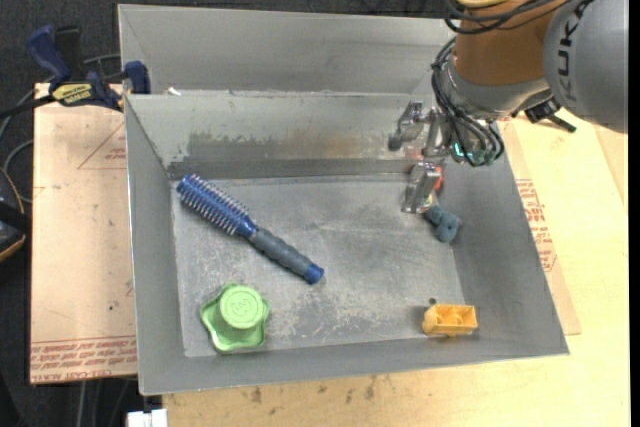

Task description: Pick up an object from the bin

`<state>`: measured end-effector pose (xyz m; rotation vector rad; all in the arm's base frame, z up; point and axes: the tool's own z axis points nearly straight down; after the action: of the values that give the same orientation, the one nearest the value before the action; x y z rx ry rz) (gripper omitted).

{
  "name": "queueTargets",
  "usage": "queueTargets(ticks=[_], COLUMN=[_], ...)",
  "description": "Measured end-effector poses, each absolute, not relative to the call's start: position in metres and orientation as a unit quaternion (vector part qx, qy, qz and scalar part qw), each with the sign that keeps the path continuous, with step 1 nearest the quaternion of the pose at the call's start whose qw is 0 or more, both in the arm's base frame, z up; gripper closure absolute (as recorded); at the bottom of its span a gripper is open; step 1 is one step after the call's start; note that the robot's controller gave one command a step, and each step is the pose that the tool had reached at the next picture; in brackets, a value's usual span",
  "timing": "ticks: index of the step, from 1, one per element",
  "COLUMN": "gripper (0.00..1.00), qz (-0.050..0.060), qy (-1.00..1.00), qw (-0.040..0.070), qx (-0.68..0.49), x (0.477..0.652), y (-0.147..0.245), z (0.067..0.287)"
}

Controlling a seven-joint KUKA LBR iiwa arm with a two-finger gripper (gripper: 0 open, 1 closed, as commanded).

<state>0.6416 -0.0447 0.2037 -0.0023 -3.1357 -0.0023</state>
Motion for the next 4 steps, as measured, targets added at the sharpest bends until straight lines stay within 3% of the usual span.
queueTargets(ticks=[1,2,3,4], gripper=[0.00,0.00,1.00,1.00], qz=[-0.002,-0.002,-0.002,-0.001], qy=[-0.992,-1.000,-1.000,-0.999], qw=[0.001,-0.007,-0.007,-0.005], qx=[0.129,0.026,0.026,0.032], x=[0.627,0.576,0.576,0.594], y=[0.099,0.113,0.113,0.107], z=[0.122,0.076,0.077,0.179])
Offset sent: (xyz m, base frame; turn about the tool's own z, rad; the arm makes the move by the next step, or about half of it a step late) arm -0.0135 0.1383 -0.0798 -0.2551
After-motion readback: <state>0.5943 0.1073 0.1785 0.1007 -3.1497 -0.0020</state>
